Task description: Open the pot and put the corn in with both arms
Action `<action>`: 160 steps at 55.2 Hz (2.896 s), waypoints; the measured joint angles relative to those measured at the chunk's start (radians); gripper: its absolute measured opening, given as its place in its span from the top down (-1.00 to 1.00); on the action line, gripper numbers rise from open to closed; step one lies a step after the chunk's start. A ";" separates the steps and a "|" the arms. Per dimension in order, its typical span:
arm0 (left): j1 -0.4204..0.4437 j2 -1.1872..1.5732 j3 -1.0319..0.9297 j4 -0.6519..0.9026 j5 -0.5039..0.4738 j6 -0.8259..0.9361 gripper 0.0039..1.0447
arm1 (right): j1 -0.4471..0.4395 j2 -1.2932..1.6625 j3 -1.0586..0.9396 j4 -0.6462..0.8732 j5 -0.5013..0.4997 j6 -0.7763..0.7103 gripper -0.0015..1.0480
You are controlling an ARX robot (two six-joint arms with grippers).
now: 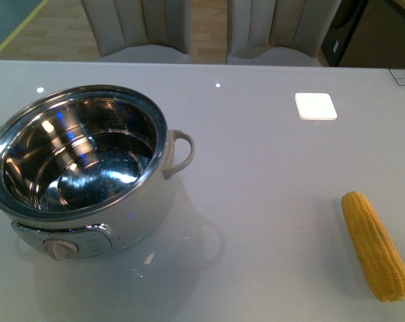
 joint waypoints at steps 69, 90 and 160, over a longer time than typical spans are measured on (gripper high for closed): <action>0.000 0.000 0.000 0.000 0.000 0.000 -0.87 | 0.061 1.194 0.377 0.462 0.077 -0.132 -0.57; 0.000 0.000 0.000 0.000 0.000 0.000 -0.87 | 0.060 1.189 0.383 0.414 0.061 -0.146 0.37; 0.000 0.000 0.000 0.000 0.000 0.000 -0.87 | 0.628 0.893 0.866 0.098 -0.116 0.546 0.73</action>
